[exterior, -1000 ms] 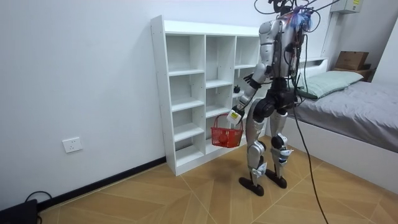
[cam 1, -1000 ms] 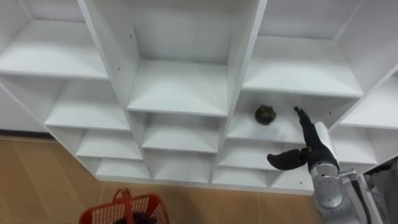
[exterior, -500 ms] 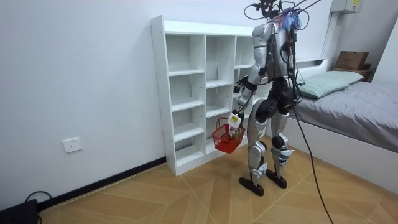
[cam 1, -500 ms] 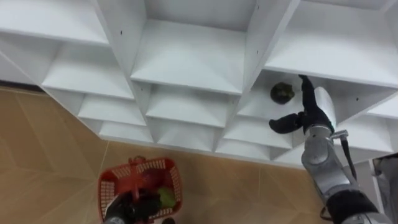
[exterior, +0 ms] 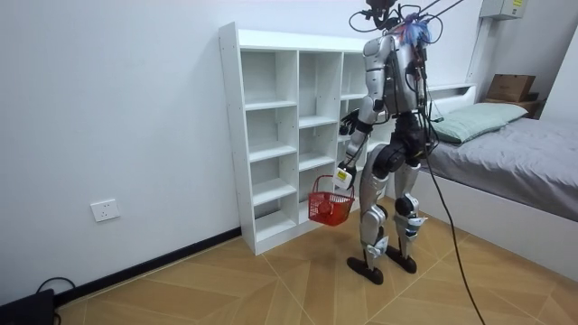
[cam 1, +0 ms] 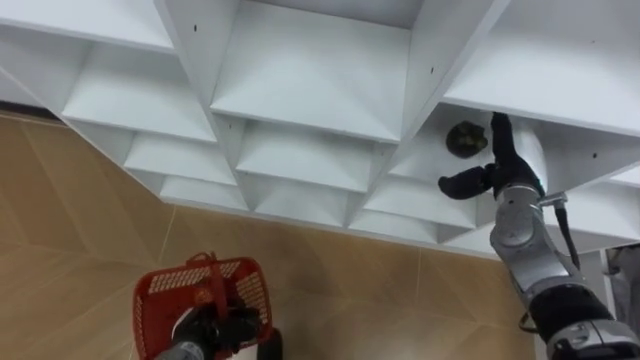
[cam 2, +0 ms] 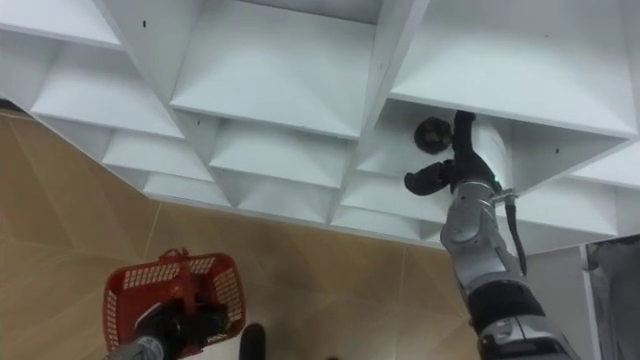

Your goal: Collect fruits from the closet

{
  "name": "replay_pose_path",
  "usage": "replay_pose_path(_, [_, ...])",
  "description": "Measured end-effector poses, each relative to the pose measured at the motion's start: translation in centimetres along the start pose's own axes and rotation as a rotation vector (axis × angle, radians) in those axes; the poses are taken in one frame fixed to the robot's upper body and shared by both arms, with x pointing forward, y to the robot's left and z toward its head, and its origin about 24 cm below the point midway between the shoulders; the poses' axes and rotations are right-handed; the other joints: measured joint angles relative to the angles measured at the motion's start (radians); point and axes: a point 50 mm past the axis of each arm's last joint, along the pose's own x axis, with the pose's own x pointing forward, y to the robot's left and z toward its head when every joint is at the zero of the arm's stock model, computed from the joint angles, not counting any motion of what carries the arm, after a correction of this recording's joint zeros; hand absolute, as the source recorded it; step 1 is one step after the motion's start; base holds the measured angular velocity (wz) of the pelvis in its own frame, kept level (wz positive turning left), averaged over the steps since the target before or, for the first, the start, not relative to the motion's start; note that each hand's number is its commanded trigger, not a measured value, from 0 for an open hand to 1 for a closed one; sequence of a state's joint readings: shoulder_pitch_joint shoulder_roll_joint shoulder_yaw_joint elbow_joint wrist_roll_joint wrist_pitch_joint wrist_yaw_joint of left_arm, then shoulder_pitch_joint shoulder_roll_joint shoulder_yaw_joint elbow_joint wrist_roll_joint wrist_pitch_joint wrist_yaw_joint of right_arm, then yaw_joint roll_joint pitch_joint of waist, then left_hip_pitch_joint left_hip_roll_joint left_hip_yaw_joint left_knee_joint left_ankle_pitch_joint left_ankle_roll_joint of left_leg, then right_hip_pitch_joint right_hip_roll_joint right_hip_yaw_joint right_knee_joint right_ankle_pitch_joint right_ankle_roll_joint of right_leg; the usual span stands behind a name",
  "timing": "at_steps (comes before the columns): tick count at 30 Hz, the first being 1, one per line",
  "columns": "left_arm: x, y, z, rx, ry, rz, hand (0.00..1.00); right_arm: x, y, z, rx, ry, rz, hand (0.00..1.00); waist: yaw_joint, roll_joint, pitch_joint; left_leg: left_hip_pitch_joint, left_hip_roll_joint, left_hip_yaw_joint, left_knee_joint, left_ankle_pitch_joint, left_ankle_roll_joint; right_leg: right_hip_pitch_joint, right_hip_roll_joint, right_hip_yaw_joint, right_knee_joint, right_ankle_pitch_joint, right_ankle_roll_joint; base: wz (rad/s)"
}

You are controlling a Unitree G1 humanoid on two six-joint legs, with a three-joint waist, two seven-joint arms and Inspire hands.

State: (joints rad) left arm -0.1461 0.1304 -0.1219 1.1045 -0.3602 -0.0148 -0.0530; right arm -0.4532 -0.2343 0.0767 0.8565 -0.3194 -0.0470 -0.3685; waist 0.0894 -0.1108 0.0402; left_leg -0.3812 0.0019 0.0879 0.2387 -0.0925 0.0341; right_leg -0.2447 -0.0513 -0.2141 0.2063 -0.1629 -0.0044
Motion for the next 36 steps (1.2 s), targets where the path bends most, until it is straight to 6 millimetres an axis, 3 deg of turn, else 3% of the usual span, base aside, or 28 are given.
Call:
replay_pose_path(9, [0.1, -0.2, 0.6, 0.006, -0.013, -0.006, 1.00, 0.3, -1.2, -0.2, -0.020, -0.008, -0.078, 0.00, -0.002, 0.002, 0.0011, -0.033, 0.000, -0.007, 0.003, 0.004, -0.002, -0.036, 0.001, -0.006, 0.015, 0.001, -0.001, 0.02])
replay_pose_path(19, [0.3, -0.6, 1.1, 0.022, -0.027, -0.017, 1.00, 1.1, -2.3, 1.1, -0.022, -0.044, -0.114, 0.00, -0.001, 0.002, 0.0014, -0.061, 0.001, -0.008, 0.019, 0.005, -0.002, -0.054, 0.001, -0.010, 0.015, 0.001, -0.002, 0.00])
replay_pose_path(28, [0.3, -0.6, 1.1, 0.023, -0.027, -0.017, 1.00, 1.2, -2.3, 1.1, -0.022, -0.045, -0.112, 0.00, 0.002, 0.002, 0.0018, -0.062, 0.001, -0.010, 0.019, 0.006, 0.000, -0.054, 0.001, -0.012, 0.018, 0.001, -0.002, 0.00])
replay_pose_path(36, [0.3, -0.6, 1.1, 0.025, -0.027, -0.024, 1.00, 1.7, -2.8, 2.1, -0.013, -0.069, -0.106, 0.00, 0.001, 0.016, 0.0106, -0.063, 0.001, -0.009, 0.018, 0.006, 0.000, -0.057, 0.001, -0.012, 0.019, 0.001, -0.002, 0.00])
